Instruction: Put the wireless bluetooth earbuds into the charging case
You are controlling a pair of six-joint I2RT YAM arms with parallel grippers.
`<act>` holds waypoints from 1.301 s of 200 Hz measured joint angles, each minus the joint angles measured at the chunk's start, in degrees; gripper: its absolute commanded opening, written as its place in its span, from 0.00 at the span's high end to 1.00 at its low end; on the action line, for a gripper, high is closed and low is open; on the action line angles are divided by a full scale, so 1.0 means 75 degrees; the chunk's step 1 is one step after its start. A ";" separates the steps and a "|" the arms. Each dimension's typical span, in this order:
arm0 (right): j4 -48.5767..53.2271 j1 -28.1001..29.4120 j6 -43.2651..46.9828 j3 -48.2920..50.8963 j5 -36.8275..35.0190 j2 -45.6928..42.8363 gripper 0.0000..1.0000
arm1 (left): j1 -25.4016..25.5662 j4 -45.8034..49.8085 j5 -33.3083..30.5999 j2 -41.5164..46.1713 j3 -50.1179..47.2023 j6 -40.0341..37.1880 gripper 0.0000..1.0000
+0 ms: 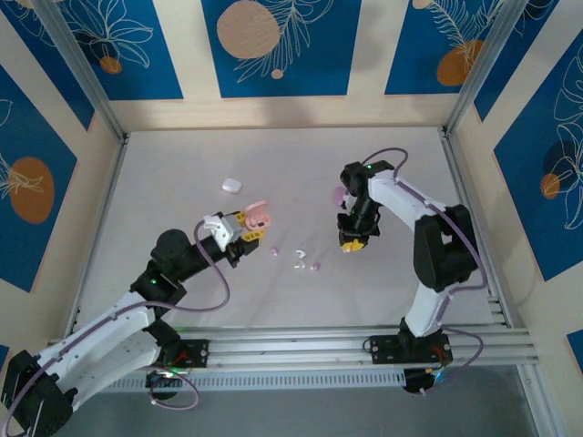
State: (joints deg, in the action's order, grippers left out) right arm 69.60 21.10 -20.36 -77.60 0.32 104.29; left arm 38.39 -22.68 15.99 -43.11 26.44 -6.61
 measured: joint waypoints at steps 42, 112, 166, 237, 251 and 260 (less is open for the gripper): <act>-0.0058 0.0160 0.0297 -0.0085 0.0312 0.1072 0.80 | 0.0000 0.0114 0.0006 0.0140 0.0000 0.0000 0.66; -0.0265 0.0163 0.0699 -0.0358 0.0507 0.1693 0.76 | 0.0000 0.0125 0.0073 0.0143 -0.0020 0.0009 0.66; -0.0431 0.0082 0.0743 -0.0414 0.0565 0.1923 0.71 | 0.0000 0.0291 0.0122 0.0233 -0.0020 0.0009 0.66; -0.0504 0.0067 0.0705 -0.0425 0.0595 0.1923 0.71 | 0.0000 0.0321 0.0236 -0.0029 -0.0017 0.0029 0.65; -0.0536 0.0067 0.0705 -0.0402 0.0615 0.1909 0.71 | 0.0000 0.0318 0.0259 -0.0087 -0.0017 0.0035 0.65; -0.0551 0.0061 0.0697 -0.0388 0.0618 0.1897 0.70 | 0.0000 0.0318 0.0265 -0.0119 -0.0020 0.0052 0.65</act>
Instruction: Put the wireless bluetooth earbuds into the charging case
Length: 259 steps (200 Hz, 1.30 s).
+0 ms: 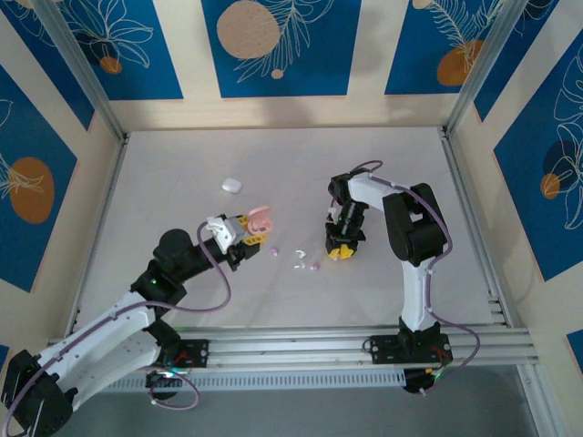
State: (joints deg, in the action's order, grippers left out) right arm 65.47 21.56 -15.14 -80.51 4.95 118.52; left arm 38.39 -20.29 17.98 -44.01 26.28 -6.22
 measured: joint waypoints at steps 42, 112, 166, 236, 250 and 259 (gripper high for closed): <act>-0.0090 -0.0029 -0.0169 0.0009 -0.0052 -0.0047 0.67 | 0.0000 -0.0029 0.0006 -0.0050 0.0003 0.0041 0.65; -0.0300 0.0047 -0.0189 0.0020 -0.0315 -0.0131 0.68 | 0.0000 -0.0038 0.0026 -0.0047 0.0000 0.0152 0.65; -0.0274 0.0175 -0.0163 0.0012 -0.0641 -0.0131 0.80 | 0.0000 -0.0038 0.0026 -0.0044 0.0000 0.0154 0.65; -0.0583 0.0455 -0.0172 0.0064 -0.0985 -0.0997 0.83 | 0.0000 -0.0172 0.0032 -0.0169 0.0000 0.0181 0.65; -0.0539 0.0621 -0.0189 0.0015 -0.1119 -0.1661 0.83 | 0.0000 -0.0233 0.0064 -0.0274 0.0000 0.0184 0.65; -0.0463 0.0769 -0.0189 -0.0087 -0.1241 -0.2084 0.83 | 0.0000 -0.0254 0.0114 -0.0358 0.0000 0.0187 0.65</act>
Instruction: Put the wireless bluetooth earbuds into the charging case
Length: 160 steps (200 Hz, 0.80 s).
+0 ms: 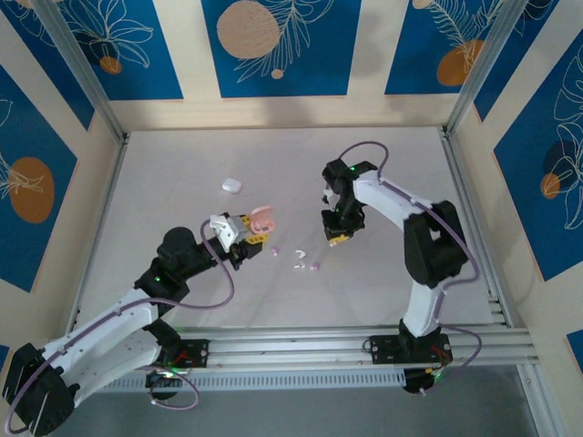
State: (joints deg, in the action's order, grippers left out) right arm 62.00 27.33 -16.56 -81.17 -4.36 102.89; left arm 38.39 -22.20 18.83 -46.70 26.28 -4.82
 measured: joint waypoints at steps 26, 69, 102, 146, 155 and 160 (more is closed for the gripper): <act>0.0233 0.0772 0.0026 -0.0857 -0.0309 -0.1154 0.83 | 0.0000 -0.0143 0.0117 -0.0262 0.0000 0.0050 0.65; 0.0286 0.2244 0.0178 -0.2317 -0.0918 -0.2055 0.83 | 0.0000 -0.0187 0.0230 -0.0493 0.0000 0.0055 0.65; 0.0519 0.2838 0.0254 -0.2967 -0.1227 -0.1909 0.83 | 0.0003 -0.0251 0.0224 -0.0536 0.0000 0.0160 0.65; 0.0682 0.3238 0.0291 -0.3025 -0.1408 -0.1521 0.83 | 0.0006 -0.0306 0.0221 -0.0551 0.0000 0.0224 0.65; 0.0679 0.3273 0.0291 -0.3025 -0.1422 -0.1480 0.83 | 0.0006 -0.0315 0.0221 -0.0551 0.0000 0.0233 0.65; 0.0679 0.3290 0.0289 -0.3025 -0.1425 -0.1469 0.83 | 0.0006 -0.0321 0.0221 -0.0551 0.0000 0.0245 0.65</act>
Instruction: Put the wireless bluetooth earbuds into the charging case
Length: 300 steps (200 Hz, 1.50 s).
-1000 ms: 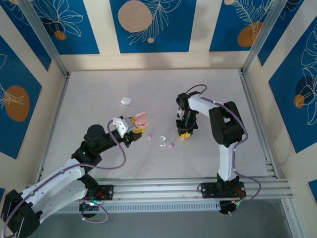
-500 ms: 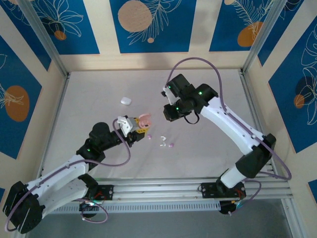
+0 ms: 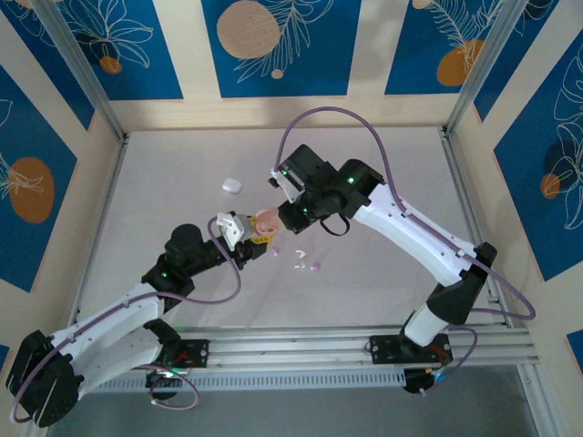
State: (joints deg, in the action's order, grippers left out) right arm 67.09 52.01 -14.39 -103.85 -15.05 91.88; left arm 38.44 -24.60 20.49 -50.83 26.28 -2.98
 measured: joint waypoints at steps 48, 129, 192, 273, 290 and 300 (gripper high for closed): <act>-0.0093 0.0117 -0.0003 -0.0009 -0.0032 0.0047 0.83 | 0.0000 -0.0003 0.0000 -0.0006 0.0000 0.0015 0.65; -0.0315 0.0277 -0.0032 -0.0160 -0.0087 0.0428 0.83 | 0.0000 -0.0035 0.0000 -0.0006 0.0000 0.0154 0.64; -0.0283 0.0501 -0.0020 -0.0283 -0.0460 0.0615 0.81 | 0.0000 -0.0020 -0.0102 -0.0055 0.0000 0.0306 0.64; -0.0283 0.0507 -0.0029 -0.0291 -0.0347 0.0629 0.74 | 0.0003 -0.0035 -0.0137 -0.0055 0.0000 0.0414 0.64; -0.0286 0.0507 -0.0035 -0.0294 -0.0303 0.0629 0.72 | 0.0003 -0.0064 -0.0137 -0.0055 0.0000 0.0411 0.64; -0.0286 0.0504 -0.0041 -0.0297 -0.0280 0.0624 0.72 | 0.0003 -0.0085 -0.0137 -0.0055 0.0000 0.0411 0.64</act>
State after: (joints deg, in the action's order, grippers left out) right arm 64.95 55.79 -14.70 -106.08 -17.15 96.55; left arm 38.46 -25.23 19.46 -51.24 26.28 0.10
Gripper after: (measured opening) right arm 0.274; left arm 0.356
